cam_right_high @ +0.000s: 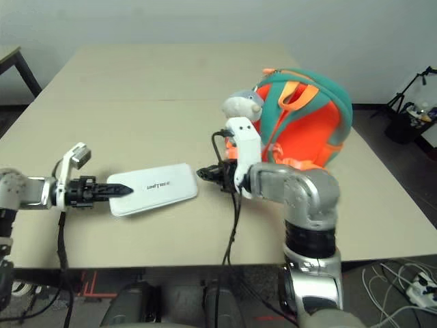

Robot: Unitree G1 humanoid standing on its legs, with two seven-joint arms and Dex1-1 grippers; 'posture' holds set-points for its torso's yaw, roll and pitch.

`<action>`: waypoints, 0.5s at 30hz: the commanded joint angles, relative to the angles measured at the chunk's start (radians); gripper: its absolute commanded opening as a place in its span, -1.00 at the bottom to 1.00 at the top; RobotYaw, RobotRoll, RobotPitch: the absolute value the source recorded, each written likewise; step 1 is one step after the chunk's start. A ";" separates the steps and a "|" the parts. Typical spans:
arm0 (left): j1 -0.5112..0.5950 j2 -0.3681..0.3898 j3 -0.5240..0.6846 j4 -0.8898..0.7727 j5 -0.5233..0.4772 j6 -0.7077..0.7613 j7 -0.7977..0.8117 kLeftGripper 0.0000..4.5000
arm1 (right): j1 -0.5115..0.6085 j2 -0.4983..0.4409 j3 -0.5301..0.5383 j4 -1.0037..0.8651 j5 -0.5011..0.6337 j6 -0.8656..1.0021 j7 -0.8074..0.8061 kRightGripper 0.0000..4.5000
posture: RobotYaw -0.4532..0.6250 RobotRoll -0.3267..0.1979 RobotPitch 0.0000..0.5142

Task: Put the pencil case into the backpack and zip it.

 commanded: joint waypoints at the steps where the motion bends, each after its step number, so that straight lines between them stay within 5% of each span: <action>1: -0.021 0.010 0.083 -0.071 -0.041 0.037 0.031 -0.39 | 0.035 -0.047 -0.129 -0.119 0.090 0.040 -0.046 0.49 | -0.18 0.25 -0.71; 5: -0.021 -0.007 0.130 -0.116 -0.049 0.042 0.074 -0.39 | 0.055 -0.061 -0.257 -0.189 0.209 0.040 -0.143 1.00 | -0.25 0.25 -0.67; 9: -0.027 -0.030 0.144 -0.135 -0.067 0.049 0.102 -0.39 | 0.046 -0.034 -0.324 -0.223 0.259 0.040 -0.286 1.00 | -0.30 0.25 -0.64; 15: -0.041 -0.073 0.129 -0.140 -0.074 0.041 0.130 -0.39 | -0.025 0.058 -0.327 -0.203 0.140 0.040 -0.476 1.00 | -0.29 0.25 -0.62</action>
